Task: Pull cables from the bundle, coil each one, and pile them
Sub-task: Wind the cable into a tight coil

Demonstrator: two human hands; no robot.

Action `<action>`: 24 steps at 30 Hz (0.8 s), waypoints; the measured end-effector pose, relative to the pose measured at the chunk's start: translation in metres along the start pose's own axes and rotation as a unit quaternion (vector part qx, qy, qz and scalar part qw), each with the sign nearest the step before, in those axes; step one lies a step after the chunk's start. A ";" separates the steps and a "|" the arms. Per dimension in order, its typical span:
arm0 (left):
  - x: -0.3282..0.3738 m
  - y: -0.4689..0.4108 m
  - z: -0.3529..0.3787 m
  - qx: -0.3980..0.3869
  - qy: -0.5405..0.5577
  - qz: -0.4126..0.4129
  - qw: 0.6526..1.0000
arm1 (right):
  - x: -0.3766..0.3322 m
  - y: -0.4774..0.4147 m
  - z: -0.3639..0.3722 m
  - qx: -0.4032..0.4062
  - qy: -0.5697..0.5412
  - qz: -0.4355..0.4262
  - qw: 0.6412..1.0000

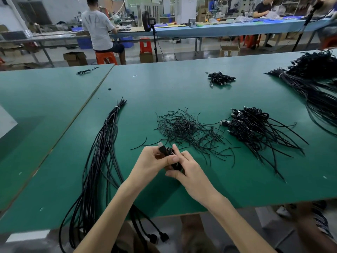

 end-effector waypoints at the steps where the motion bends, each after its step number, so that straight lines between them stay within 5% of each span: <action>1: 0.001 0.000 0.001 -0.004 -0.004 -0.002 1.000 | 0.001 0.000 0.000 0.002 0.000 0.002 1.000; 13: 0.003 0.008 -0.005 -0.103 -0.020 -0.008 0.994 | 0.001 0.000 0.001 0.017 -0.028 -0.014 0.999; 24: -0.005 0.010 0.000 0.054 -0.077 -0.031 0.995 | 0.001 0.001 -0.001 0.025 -0.064 -0.006 0.998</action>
Point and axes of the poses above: each hand's wrist, its own y-axis away from the middle knuckle, its own z-axis out of the palm, x = y × z, the point moved 3 cm from there along -y, towards the middle knuckle, and after that the axes turned 5 degrees about -y, right-handed, at the moved point
